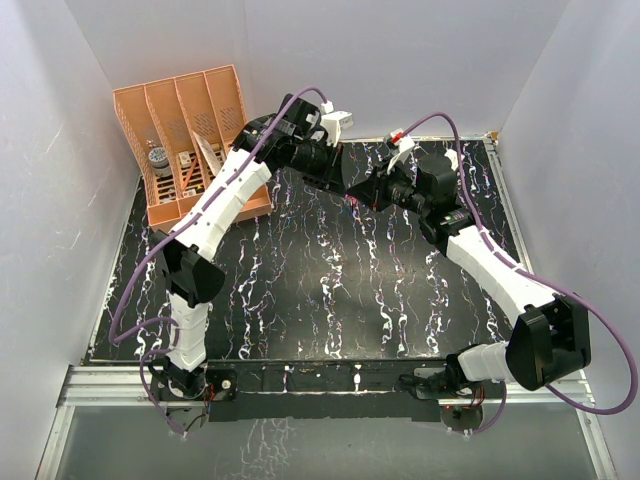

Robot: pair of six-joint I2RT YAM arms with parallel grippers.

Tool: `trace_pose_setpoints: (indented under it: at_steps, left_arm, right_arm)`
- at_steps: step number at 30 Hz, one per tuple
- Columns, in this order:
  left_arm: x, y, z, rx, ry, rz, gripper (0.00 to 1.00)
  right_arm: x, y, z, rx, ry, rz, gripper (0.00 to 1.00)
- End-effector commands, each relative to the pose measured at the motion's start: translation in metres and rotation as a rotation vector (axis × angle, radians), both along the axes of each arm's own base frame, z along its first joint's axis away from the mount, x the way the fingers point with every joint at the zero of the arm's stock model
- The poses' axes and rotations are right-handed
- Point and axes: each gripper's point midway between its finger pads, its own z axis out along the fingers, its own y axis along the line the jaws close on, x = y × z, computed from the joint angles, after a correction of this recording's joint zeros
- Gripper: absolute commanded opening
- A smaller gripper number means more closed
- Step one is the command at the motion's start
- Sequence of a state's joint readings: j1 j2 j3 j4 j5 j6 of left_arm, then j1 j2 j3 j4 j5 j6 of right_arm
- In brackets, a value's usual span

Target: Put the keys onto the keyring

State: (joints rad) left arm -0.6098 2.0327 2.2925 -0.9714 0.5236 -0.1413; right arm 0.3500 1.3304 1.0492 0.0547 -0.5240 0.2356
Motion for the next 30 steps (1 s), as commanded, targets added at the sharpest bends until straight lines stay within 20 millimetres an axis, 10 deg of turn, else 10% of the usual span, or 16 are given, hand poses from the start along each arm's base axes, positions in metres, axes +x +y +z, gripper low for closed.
trace_pose_setpoints:
  at_steps: [1,19,30]
  left_arm:
    - [-0.012,0.004,0.021,-0.027,-0.018,0.009,0.01]
    - [0.014,0.021,0.08,-0.256,-0.343,0.269,0.49]
    - [0.016,0.033,0.098,-0.422,-0.47,0.383,0.52]
  right_arm:
    - [0.012,-0.001,0.036,0.073,-0.098,-0.041,0.0]
    - [0.017,-0.001,0.04,0.217,-0.029,-0.097,0.0]
    - [0.023,-0.006,0.048,0.329,0.041,-0.166,0.0]
